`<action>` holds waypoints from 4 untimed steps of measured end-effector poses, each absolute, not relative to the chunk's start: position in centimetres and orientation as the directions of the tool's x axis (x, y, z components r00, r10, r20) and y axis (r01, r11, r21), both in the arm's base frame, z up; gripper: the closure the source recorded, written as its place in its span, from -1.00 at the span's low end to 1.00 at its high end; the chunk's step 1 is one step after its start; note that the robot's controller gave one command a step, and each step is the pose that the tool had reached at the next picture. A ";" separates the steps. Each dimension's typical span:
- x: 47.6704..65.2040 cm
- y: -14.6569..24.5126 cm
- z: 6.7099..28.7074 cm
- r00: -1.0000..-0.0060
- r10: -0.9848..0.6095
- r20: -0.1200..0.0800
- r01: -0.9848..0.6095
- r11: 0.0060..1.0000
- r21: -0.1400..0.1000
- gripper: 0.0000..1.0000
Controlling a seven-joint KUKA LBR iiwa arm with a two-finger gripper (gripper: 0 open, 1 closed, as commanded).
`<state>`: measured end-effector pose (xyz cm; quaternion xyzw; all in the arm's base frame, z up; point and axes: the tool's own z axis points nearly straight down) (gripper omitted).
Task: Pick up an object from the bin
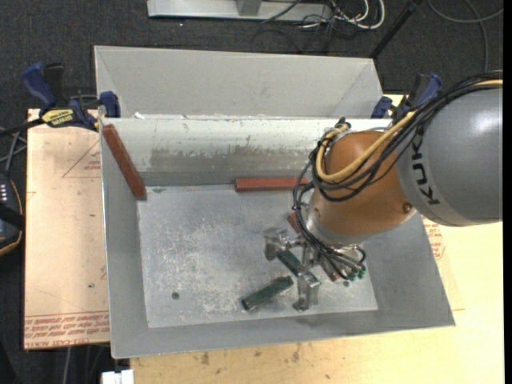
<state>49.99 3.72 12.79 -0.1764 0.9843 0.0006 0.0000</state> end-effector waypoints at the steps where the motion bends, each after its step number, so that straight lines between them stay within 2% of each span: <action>1: 49.1 4.2 7.7 -0.953 -0.304 -0.008 -0.304 0.953 0.000 -1.00; 2: 48.6 0.3 7.1 -0.950 -0.313 -0.003 -0.313 0.950 0.000 1.00; 4: 48.5 0.4 7.3 -0.950 -0.313 -0.001 -0.313 0.950 0.001 1.00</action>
Offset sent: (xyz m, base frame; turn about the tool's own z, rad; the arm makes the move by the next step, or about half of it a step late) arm -0.0153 -0.0337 -0.0579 0.0325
